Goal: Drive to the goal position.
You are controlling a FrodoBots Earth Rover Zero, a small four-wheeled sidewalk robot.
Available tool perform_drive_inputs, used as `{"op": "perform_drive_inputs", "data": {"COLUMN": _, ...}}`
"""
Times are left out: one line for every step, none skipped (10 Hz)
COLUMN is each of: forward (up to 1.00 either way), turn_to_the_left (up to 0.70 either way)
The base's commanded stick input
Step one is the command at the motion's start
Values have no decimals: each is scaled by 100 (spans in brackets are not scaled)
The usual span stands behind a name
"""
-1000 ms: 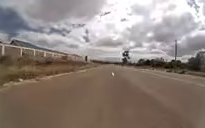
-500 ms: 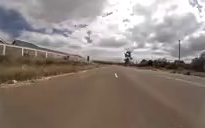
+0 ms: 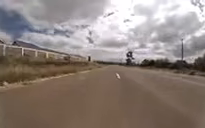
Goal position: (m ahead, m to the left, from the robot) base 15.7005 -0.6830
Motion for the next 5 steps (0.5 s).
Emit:
{"op": "perform_drive_inputs", "data": {"forward": 85, "turn_to_the_left": -34}}
{"op": "perform_drive_inputs", "data": {"forward": 85, "turn_to_the_left": -34}}
{"op": "perform_drive_inputs", "data": {"forward": 85, "turn_to_the_left": -28}}
{"op": "perform_drive_inputs", "data": {"forward": 85, "turn_to_the_left": -5}}
{"op": "perform_drive_inputs", "data": {"forward": 85, "turn_to_the_left": 0}}
